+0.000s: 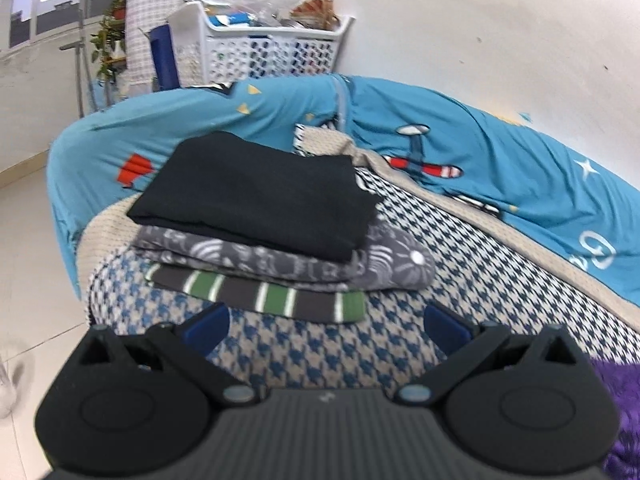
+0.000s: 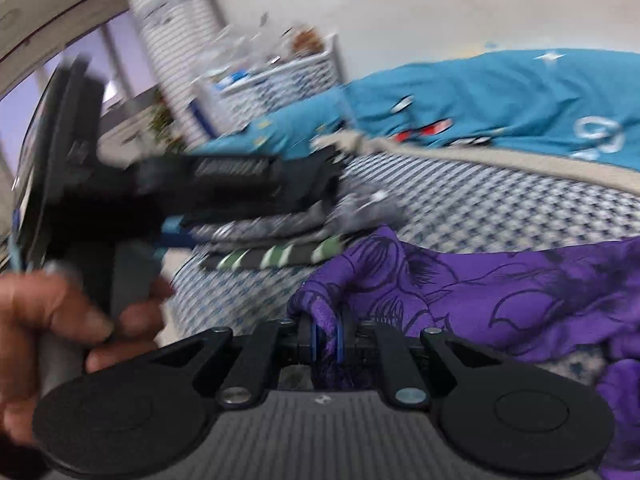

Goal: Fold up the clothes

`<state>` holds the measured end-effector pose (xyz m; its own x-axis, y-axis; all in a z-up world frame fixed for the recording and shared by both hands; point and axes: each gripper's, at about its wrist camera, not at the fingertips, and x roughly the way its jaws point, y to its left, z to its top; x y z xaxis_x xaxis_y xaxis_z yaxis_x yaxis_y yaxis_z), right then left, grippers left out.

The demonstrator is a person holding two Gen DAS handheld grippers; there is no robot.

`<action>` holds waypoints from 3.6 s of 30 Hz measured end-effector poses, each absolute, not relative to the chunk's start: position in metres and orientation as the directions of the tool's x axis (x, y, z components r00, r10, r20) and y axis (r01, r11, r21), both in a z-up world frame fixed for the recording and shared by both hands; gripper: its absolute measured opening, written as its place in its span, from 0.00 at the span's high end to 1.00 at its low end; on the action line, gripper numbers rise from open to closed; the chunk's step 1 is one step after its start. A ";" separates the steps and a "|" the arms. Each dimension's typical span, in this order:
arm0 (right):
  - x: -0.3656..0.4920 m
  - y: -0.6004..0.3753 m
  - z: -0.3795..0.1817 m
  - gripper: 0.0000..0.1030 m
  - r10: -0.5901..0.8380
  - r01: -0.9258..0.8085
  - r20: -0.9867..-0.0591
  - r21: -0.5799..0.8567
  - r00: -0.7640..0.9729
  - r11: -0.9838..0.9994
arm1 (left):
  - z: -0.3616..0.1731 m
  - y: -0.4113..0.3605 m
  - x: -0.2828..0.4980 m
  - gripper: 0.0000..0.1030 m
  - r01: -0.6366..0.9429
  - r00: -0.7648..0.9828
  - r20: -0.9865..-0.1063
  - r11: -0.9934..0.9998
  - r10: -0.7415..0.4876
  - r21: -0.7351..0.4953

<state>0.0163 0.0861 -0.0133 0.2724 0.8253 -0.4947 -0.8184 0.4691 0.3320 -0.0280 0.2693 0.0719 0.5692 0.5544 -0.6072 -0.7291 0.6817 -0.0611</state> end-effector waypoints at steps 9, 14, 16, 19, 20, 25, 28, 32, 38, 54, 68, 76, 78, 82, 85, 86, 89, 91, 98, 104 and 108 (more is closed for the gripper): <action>0.014 0.071 -0.009 0.62 0.761 -0.808 -0.576 0.273 0.297 0.522 | 0.073 0.264 -0.025 0.00 -0.725 0.574 -0.604 0.687 0.553 -0.059; 0.009 0.046 0.009 0.56 0.753 -0.802 -0.556 0.235 0.353 0.549 | 0.072 0.247 -0.017 0.00 -0.696 0.595 -0.613 0.715 0.520 -0.069; 0.007 0.036 0.015 0.54 0.746 -0.795 -0.555 0.228 0.368 0.562 | 0.071 0.236 -0.012 0.00 -0.676 0.606 -0.617 0.733 0.502 -0.068; 0.003 0.020 0.022 0.52 0.737 -0.791 -0.558 0.217 0.381 0.572 | 0.069 0.221 -0.005 0.00 -0.655 0.620 -0.621 0.752 0.480 -0.072; 0.002 0.015 0.024 0.52 0.735 -0.791 -0.559 0.213 0.383 0.574 | 0.069 0.215 -0.002 0.00 -0.650 0.622 -0.621 0.757 0.477 -0.070; -0.009 -0.016 0.034 0.45 0.718 -0.767 -0.547 0.198 0.430 0.610 | 0.065 0.185 0.011 0.00 -0.610 0.638 -0.626 0.790 0.448 -0.056; -0.015 -0.038 0.039 0.44 0.696 -0.730 -0.535 0.198 0.479 0.654 | 0.059 0.166 0.018 0.00 -0.568 0.650 -0.637 0.822 0.414 -0.044; -0.021 -0.070 0.043 0.43 0.646 -0.667 -0.533 0.190 0.547 0.721 | 0.050 0.139 0.026 0.00 -0.495 0.663 -0.652 0.869 0.369 -0.012; -0.028 -0.122 0.042 0.43 0.560 -0.522 -0.543 0.242 0.626 0.818 | 0.037 0.103 0.030 0.00 -0.385 0.679 -0.670 0.923 0.301 0.025; -0.039 -0.196 0.020 0.41 0.305 -0.149 -0.626 0.290 0.718 0.945 | 0.021 0.063 0.013 0.00 -0.173 0.691 -0.699 0.981 0.186 0.090; -0.055 -0.200 0.014 0.40 0.302 -0.128 -0.642 0.304 0.705 0.944 | 0.026 0.080 -0.001 0.00 -0.214 0.679 -0.705 0.974 0.203 0.074; -0.062 -0.199 0.011 0.40 0.310 -0.133 -0.646 0.308 0.697 0.942 | 0.030 0.082 -0.008 0.00 -0.217 0.684 -0.699 0.973 0.207 0.075; -0.063 -0.199 0.010 0.40 0.311 -0.132 -0.646 0.310 0.697 0.941 | 0.030 0.083 -0.010 0.00 -0.220 0.685 -0.699 0.973 0.207 0.073; -0.066 -0.200 0.009 0.40 0.317 -0.130 -0.646 0.321 0.694 0.938 | 0.031 0.086 -0.012 0.00 -0.227 0.686 -0.697 0.972 0.209 0.069; -0.067 -0.199 0.008 0.40 0.323 -0.136 -0.643 0.324 0.694 0.936 | 0.032 0.087 -0.013 0.00 -0.233 0.686 -0.695 0.970 0.216 0.072; -0.068 -0.199 0.008 0.40 0.324 -0.138 -0.643 0.323 0.694 0.936 | 0.032 0.087 -0.013 0.00 -0.235 0.687 -0.693 0.969 0.220 0.074; -0.069 -0.198 0.008 0.40 0.322 -0.143 -0.642 0.316 0.696 0.938 | 0.034 0.087 -0.015 0.00 -0.242 0.690 -0.686 0.967 0.230 0.081; -0.070 -0.197 0.008 0.40 0.322 -0.145 -0.643 0.313 0.695 0.939 | 0.034 0.088 -0.016 0.00 -0.244 0.692 -0.684 0.967 0.230 0.079; -0.073 -0.198 0.009 0.40 0.330 -0.150 -0.634 0.321 0.700 0.935 | 0.037 0.092 -0.021 0.00 -0.252 0.699 -0.677 0.965 0.230 0.068; -0.072 -0.204 0.010 0.40 0.340 -0.145 -0.627 0.342 0.701 0.929 | 0.038 0.092 -0.021 0.00 -0.246 0.702 -0.680 0.968 0.212 0.048; -0.069 -0.210 0.010 0.40 0.346 -0.141 -0.626 0.353 0.699 0.925 | 0.039 0.089 -0.021 0.00 -0.225 0.706 -0.682 0.973 0.192 0.041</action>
<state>-0.0688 -0.2096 0.0101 0.6988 0.3457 -0.6262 -0.1409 0.9248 0.3533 -0.0213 0.0891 0.0388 0.7061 0.1917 -0.6817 -0.2250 0.9735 0.0407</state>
